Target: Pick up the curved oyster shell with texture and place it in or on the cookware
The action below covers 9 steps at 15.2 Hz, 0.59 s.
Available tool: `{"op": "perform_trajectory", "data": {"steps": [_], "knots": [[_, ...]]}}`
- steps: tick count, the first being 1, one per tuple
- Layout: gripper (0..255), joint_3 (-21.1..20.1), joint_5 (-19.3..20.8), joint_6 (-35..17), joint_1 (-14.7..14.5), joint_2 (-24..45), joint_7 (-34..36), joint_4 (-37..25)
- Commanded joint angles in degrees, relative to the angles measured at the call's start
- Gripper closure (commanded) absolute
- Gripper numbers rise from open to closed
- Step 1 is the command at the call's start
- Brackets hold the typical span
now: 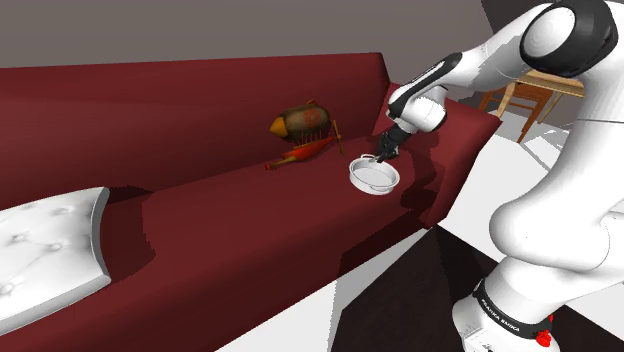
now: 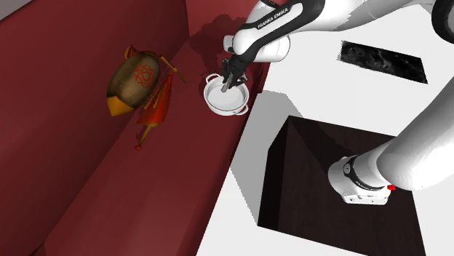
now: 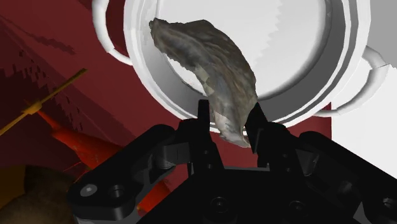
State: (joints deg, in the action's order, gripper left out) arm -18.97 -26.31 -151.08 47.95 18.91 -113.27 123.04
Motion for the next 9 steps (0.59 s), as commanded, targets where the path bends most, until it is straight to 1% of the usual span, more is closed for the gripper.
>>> {"op": "perform_trajectory", "data": {"steps": [1, 9], "knots": [[255, -0.07, -0.32, -0.97, 0.25, 1.04, -0.93, 0.1], [255, -0.47, -1.16, -5.78, 0.25, 6.39, -3.24, -0.2]]}}
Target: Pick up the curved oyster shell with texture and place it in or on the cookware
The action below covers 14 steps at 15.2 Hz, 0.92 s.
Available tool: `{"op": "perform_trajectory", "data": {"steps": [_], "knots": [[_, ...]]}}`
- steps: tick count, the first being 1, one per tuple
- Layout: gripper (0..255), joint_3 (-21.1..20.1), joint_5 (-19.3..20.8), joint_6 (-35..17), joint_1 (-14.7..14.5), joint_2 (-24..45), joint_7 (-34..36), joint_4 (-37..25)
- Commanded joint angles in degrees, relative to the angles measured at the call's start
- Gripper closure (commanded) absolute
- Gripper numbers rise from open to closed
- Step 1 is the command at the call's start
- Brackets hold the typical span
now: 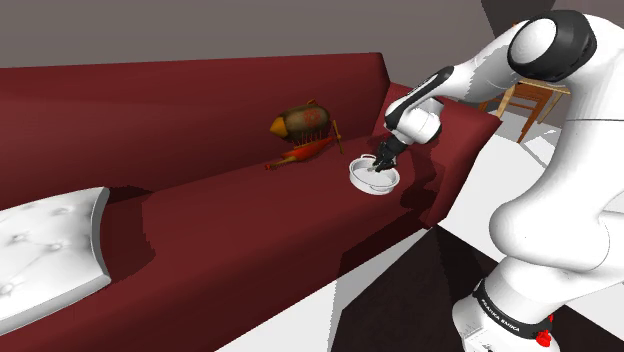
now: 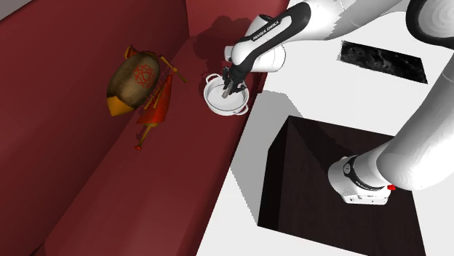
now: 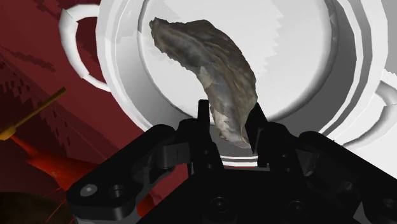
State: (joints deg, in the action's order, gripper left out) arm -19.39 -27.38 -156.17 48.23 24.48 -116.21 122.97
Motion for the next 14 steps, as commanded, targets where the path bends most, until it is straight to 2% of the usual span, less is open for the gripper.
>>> {"op": "perform_trajectory", "data": {"steps": [1, 9, 10, 14], "knots": [[255, -0.1, -0.18, -1.28, -0.02, 1.54, -0.6, -0.23], [255, -0.1, -0.18, -1.28, -0.02, 1.54, -0.6, -0.22], [0, -0.11, -0.18, -1.28, -0.02, 1.54, -0.6, -0.22], [0, -0.11, -0.19, -1.29, -0.01, 1.54, -0.61, -0.22]]}}
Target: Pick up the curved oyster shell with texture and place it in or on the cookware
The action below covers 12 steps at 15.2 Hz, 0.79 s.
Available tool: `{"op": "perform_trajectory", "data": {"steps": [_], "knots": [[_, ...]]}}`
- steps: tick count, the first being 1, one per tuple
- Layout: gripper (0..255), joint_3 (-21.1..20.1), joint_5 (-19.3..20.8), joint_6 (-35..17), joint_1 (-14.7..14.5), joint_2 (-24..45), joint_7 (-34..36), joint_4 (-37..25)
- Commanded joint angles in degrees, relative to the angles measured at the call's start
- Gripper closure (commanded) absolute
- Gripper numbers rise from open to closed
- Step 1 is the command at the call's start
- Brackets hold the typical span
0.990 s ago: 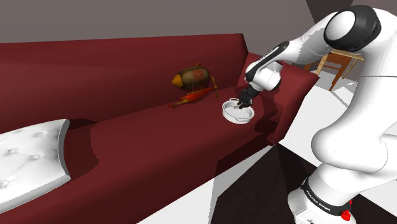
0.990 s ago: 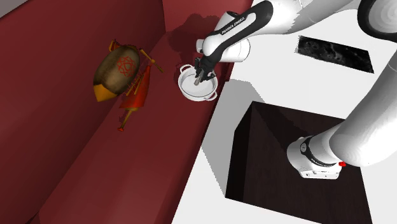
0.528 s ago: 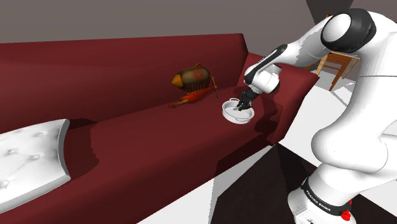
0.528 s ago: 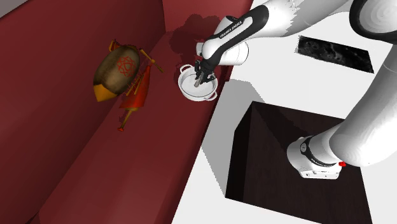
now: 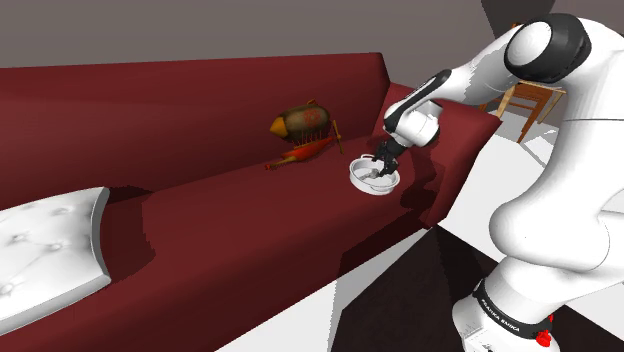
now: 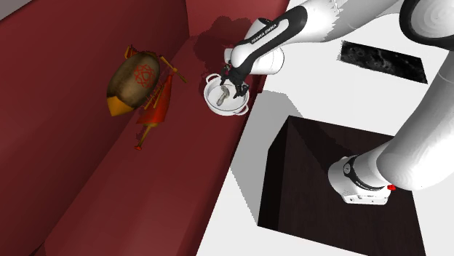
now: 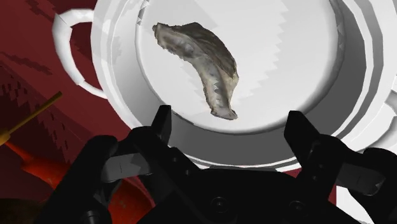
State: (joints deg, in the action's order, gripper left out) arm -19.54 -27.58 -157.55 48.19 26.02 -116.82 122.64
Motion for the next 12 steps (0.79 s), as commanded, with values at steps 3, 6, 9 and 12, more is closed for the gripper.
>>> {"op": "perform_trajectory", "data": {"steps": [3, 6, 9, 12], "knots": [[0, -0.01, -0.17, 2.88, 1.14, -3.89, 0.02, 1.46], [0, 0.07, -0.33, 5.55, 2.05, -7.29, 0.01, 2.41], [0, 0.09, -0.34, 5.55, 2.04, -7.29, 0.0, 2.41], [0, 0.09, -0.34, 5.55, 2.04, -7.29, 0.0, 2.41]]}}
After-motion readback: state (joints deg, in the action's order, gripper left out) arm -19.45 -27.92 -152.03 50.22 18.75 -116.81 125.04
